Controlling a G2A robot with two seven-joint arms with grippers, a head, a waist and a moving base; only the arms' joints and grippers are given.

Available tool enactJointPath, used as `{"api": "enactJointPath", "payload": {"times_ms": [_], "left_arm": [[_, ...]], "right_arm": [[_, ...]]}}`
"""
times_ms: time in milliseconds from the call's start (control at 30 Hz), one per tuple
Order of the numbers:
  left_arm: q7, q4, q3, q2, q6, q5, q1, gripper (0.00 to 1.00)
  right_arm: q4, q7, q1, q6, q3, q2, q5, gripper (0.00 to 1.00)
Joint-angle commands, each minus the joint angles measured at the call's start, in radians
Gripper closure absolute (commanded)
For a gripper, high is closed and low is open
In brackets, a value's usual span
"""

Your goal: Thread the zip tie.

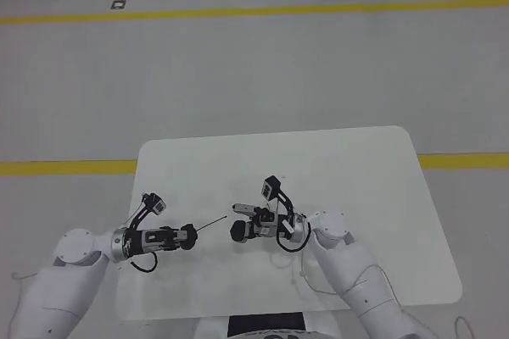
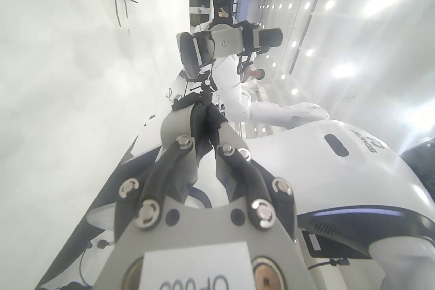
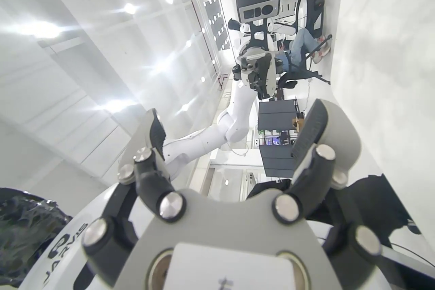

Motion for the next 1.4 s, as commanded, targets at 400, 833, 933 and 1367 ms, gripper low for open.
{"api": "enactJointPath", "payload": {"times_ms": [400, 833, 933, 1367], "left_arm": [[0.004, -0.034, 0.005, 0.007, 0.000, 0.062, 0.002, 1.00], [0.044, -0.045, 0.017, 0.011, 0.000, 0.068, 0.005, 1.00], [0.043, -0.045, 0.016, 0.012, 0.000, 0.065, 0.006, 1.00], [0.043, -0.045, 0.016, 0.012, 0.000, 0.065, 0.006, 1.00]], "right_arm": [[-0.012, -0.040, 0.005, -0.004, -0.014, 0.012, -0.008, 0.00], [-0.030, -0.077, 0.000, 0.002, -0.027, 0.021, 0.000, 0.00], [-0.021, -0.073, 0.008, -0.004, -0.034, 0.024, 0.008, 0.00], [0.081, -0.056, 0.055, -0.038, -0.071, 0.032, 0.064, 0.60]]}}
